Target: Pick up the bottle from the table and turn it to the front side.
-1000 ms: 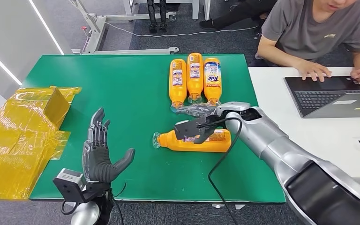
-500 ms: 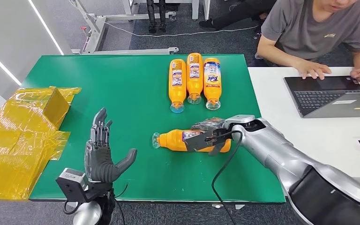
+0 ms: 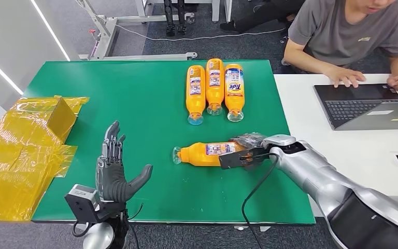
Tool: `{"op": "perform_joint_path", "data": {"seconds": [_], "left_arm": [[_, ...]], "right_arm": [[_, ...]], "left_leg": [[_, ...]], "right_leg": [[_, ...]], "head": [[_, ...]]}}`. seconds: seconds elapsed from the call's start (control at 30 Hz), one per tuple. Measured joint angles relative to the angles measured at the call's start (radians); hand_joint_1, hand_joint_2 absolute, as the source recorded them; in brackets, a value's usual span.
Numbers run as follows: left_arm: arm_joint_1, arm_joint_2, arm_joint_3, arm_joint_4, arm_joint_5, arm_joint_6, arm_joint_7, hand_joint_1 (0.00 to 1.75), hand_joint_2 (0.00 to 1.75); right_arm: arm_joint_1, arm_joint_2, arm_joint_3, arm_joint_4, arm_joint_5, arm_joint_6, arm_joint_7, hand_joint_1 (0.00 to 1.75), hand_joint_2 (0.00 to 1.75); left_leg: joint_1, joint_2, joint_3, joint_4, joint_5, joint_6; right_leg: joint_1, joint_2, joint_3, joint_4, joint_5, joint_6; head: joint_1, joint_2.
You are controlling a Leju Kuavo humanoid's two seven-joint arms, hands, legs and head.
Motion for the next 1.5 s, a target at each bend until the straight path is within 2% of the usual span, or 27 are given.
{"op": "perform_joint_path", "data": {"seconds": [0.33, 0.43, 0.6, 0.77, 0.9, 1.03, 1.17, 1.3, 1.5], "left_arm": [[0.0, 0.0, 0.0, 0.0, 0.003, 0.011, 0.0, 0.0, 1.75], [0.001, 0.0, 0.0, 0.0, 0.002, 0.016, 0.0, 0.0, 1.75], [0.001, 0.0, 0.0, 0.0, 0.002, 0.027, 0.0, 0.0, 1.75], [0.001, -0.001, 0.0, 0.0, 0.01, 0.026, 0.0, 0.0, 1.75], [0.001, -0.001, -0.001, 0.0, 0.016, 0.027, 0.0, 0.0, 1.75], [0.001, -0.001, -0.003, 0.0, 0.04, 0.025, 0.0, 0.0, 1.75], [-0.01, -0.002, -0.004, 0.001, 0.126, -0.065, 0.0, 0.0, 1.75], [-0.045, -0.003, -0.004, 0.008, 0.162, -0.13, 0.0, 0.0, 1.75], [-0.097, -0.018, -0.007, 0.033, 0.103, -0.053, 0.0, 0.0, 1.75]], "right_arm": [[0.029, 0.01, -0.025, 0.015, -0.02, -0.132, -0.031, 1.75, 1.75], [0.056, 0.019, -0.058, 0.008, -0.048, -0.251, -0.045, 1.75, 1.75], [0.129, 0.032, -0.187, -0.065, -0.116, -0.541, -0.089, 1.75, 1.75], [0.225, 0.029, -0.335, -0.216, -0.171, -0.699, -0.148, 1.75, 1.75], [0.323, 0.019, -0.441, -0.363, -0.209, -0.782, -0.212, 1.75, 1.75], [0.425, 0.021, -0.514, -0.496, -0.237, -0.814, -0.272, 1.75, 1.75], [0.514, 0.044, -0.532, -0.608, -0.243, -0.797, -0.301, 1.75, 1.75], [0.563, 0.083, -0.529, -0.69, -0.205, -0.732, -0.294, 1.75, 1.75], [0.58, 0.118, -0.521, -0.743, -0.159, -0.546, -0.247, 1.75, 1.75]], "left_leg": [[0.0, 0.0, 0.0, 0.0, 0.0, 0.0], [0.0, 0.0, -0.001, 0.0, 0.0, 0.0], [0.0, 0.0, -0.001, 0.0, 0.0, 0.0], [0.0, -0.001, -0.001, 0.0, 0.0, 0.0], [0.0, -0.001, -0.002, 0.0, 0.0, 0.0], [0.0, -0.002, -0.002, -0.001, 0.0, 0.0], [0.0, -0.001, -0.002, -0.001, -0.001, -0.001], [0.0, -0.001, -0.002, -0.002, -0.001, -0.001], [0.0, -0.001, -0.003, -0.001, 0.0, -0.002]], "right_leg": [[0.0, 0.0, 0.0, 0.0, 0.0, 0.0], [0.0, -0.001, 0.0, 0.0, 0.0, 0.0], [0.0, -0.001, -0.001, 0.0, 0.0, 0.0], [0.0, -0.001, -0.001, 0.0, -0.001, 0.001], [0.0, -0.001, -0.001, 0.0, -0.001, 0.001], [0.0, -0.002, -0.001, 0.0, -0.001, 0.001], [0.0, -0.001, -0.002, 0.0, -0.001, 0.001], [0.0, -0.001, -0.002, 0.0, -0.001, 0.0], [0.0, -0.001, -0.002, 0.001, -0.001, 0.0]], "head": [[0.0, 0.0], [0.0, 0.0], [0.0, 0.0], [0.0, 0.0], [0.0, 0.0], [0.0, 0.0], [0.0, 0.0], [0.0, 0.0], [0.0, 0.0]]}}
